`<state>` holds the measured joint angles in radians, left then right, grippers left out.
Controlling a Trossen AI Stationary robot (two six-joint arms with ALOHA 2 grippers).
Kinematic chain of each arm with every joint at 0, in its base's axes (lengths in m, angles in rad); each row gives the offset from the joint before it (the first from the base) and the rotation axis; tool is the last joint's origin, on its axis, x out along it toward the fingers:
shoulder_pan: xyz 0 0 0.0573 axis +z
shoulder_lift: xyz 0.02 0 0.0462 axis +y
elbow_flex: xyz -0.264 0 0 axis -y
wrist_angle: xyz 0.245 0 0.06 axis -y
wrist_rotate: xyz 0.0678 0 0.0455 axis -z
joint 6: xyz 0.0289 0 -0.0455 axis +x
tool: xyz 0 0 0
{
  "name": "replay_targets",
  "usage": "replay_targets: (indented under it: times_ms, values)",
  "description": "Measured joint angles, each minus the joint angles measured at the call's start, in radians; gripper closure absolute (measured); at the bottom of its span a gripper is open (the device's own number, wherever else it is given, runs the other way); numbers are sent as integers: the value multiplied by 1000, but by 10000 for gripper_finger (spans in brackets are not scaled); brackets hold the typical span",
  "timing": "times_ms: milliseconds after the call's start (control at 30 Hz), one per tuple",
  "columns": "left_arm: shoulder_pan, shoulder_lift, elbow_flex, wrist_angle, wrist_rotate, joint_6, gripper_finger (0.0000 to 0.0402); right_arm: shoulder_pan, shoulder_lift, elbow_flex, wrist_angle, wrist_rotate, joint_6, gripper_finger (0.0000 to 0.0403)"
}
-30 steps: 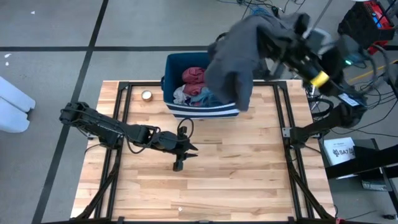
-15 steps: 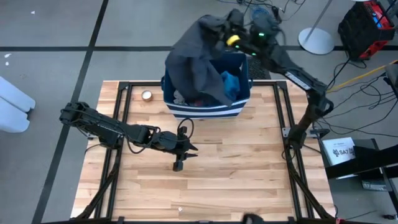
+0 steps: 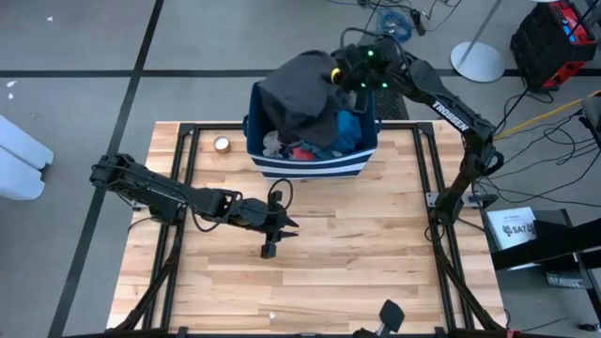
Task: Sort clothes
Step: Put the gray short into the blue bin
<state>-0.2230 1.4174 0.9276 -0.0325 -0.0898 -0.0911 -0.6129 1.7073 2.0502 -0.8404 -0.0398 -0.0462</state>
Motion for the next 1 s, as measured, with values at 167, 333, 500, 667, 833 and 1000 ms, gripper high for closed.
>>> replay_targets:
  times_ms: [167, 333, 500, 667, 833, 1000]
  values:
    - [0, 0, 0, 8, 0, -1, 279, -2, 51, 0, -139, 11, -35, 402]
    - [0, 0, 0, 16, 0, -6, 279, 32, 140, 0, -244, -44, -75, 402]
    - [-1, 0, 0, 16, 1, -7, 279, 99, 218, -2, -467, -116, -140, 402]
    - [-3, 0, 0, 16, 4, -7, 279, 149, 226, -2, -714, -116, -148, 402]
    - [-3, 0, 0, 17, 5, -8, 279, 171, 204, -2, -724, -118, -107, 401]
    - [-6, 0, 0, 16, 9, -9, 279, 170, 182, -2, -696, -117, -120, 366]
